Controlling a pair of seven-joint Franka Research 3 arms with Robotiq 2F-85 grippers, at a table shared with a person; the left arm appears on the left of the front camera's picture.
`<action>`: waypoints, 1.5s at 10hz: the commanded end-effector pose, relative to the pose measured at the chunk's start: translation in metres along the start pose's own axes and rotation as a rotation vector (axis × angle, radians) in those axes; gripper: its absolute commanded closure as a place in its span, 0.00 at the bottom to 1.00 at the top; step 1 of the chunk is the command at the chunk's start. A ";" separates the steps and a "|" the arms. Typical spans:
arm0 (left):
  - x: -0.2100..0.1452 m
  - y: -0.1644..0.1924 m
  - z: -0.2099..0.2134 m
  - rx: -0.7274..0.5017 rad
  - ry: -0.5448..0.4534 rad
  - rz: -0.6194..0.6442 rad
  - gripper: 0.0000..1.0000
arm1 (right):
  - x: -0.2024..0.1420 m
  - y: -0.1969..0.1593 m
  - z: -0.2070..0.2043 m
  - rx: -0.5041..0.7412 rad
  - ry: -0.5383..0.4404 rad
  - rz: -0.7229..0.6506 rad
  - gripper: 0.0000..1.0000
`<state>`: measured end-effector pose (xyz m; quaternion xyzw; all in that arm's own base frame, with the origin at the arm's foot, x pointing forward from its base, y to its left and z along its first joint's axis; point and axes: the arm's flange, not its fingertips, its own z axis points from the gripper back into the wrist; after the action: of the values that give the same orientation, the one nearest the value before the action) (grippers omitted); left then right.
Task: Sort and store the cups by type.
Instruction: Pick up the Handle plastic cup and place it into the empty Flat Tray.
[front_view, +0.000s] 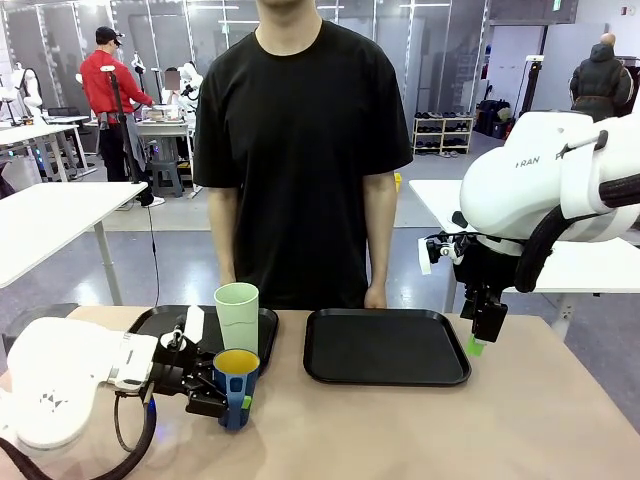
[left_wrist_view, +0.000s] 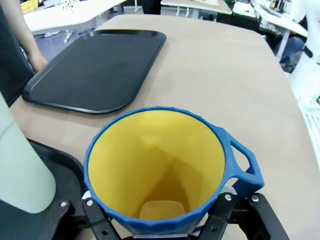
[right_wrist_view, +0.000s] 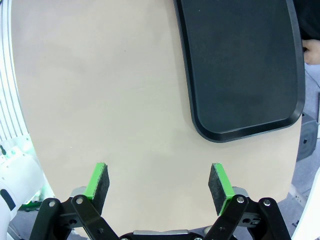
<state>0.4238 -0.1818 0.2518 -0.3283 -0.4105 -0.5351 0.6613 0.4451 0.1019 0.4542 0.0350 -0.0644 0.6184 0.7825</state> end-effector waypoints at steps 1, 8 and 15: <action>-0.019 -0.003 0.013 -0.024 0.038 0.000 0.25 | -0.001 0.000 0.001 -0.008 0.002 0.004 0.00; -0.031 -0.009 0.034 -0.052 0.061 -0.034 0.00 | -0.001 0.000 0.001 -0.008 0.002 0.004 0.00; -0.009 -0.020 0.086 0.030 0.283 -0.108 0.00 | -0.001 0.000 0.001 -0.008 0.002 0.004 0.00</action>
<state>0.4347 -0.1208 0.2605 -0.2439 -0.3628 -0.5987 0.6711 0.4451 0.1019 0.4542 0.0350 -0.0644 0.6184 0.7824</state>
